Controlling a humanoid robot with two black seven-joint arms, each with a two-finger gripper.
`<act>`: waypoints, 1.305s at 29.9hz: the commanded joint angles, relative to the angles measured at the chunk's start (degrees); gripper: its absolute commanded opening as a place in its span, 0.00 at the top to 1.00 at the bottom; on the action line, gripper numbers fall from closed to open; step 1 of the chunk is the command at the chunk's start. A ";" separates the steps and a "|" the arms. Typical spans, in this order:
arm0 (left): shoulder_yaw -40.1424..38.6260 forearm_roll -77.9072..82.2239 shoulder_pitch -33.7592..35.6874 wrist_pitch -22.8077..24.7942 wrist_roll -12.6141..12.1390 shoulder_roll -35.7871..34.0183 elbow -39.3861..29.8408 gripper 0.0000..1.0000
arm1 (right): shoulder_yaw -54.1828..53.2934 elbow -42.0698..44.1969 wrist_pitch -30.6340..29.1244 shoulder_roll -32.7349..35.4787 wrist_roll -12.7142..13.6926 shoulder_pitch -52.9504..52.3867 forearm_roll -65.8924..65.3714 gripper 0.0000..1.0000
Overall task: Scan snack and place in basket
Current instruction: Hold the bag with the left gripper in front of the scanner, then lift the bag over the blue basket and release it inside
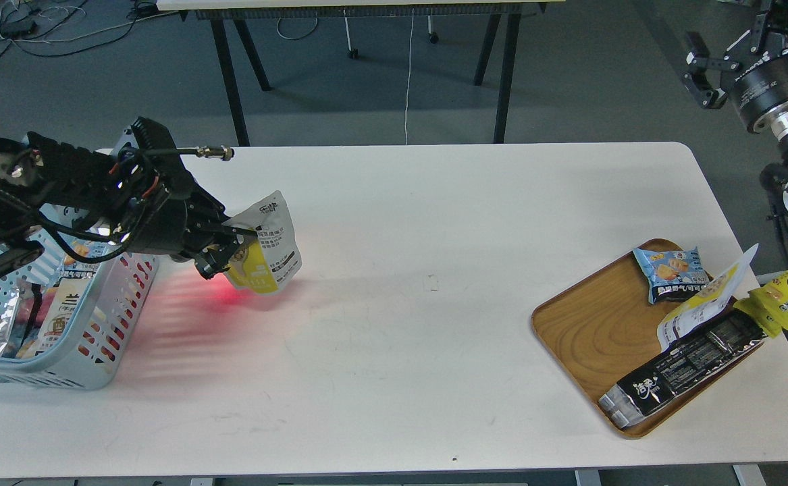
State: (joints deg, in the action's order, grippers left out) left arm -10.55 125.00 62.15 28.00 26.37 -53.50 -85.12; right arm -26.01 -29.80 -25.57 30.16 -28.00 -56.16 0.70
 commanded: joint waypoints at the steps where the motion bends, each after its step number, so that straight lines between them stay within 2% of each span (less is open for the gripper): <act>1: -0.09 0.00 0.08 0.00 0.26 -0.73 -0.66 1.00 | 0.00 0.01 0.00 -0.01 0.00 0.00 0.00 0.01; 7: -0.79 0.00 1.05 0.00 0.79 -3.98 -2.77 1.00 | -0.53 0.01 0.00 -0.01 0.00 0.00 0.00 0.01; 12: -0.44 0.00 2.45 0.00 0.88 -4.25 -2.77 1.00 | -0.62 0.01 0.00 -0.10 0.00 0.00 0.00 0.01; 18: 0.35 0.00 -0.70 0.00 0.09 -2.84 -1.98 1.00 | -0.62 0.01 0.00 -0.10 0.00 0.00 0.00 0.01; 26: -0.79 0.00 1.04 0.00 0.96 -3.89 -3.12 1.00 | -0.44 0.01 0.00 -0.54 0.00 -0.26 0.00 0.01; 33: -5.70 0.00 4.30 0.00 1.63 -11.53 -10.15 1.00 | -0.53 0.01 0.00 -0.80 0.00 -0.26 0.00 0.01; 39: -13.96 0.00 4.21 0.00 1.63 -19.53 -10.95 1.00 | -0.53 0.01 0.00 -0.80 0.00 -0.17 0.00 0.01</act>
State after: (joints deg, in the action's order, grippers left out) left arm -21.05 125.00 66.44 28.00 28.00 -69.43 -96.00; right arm -26.54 -29.79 -25.58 29.36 -28.00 -56.45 0.70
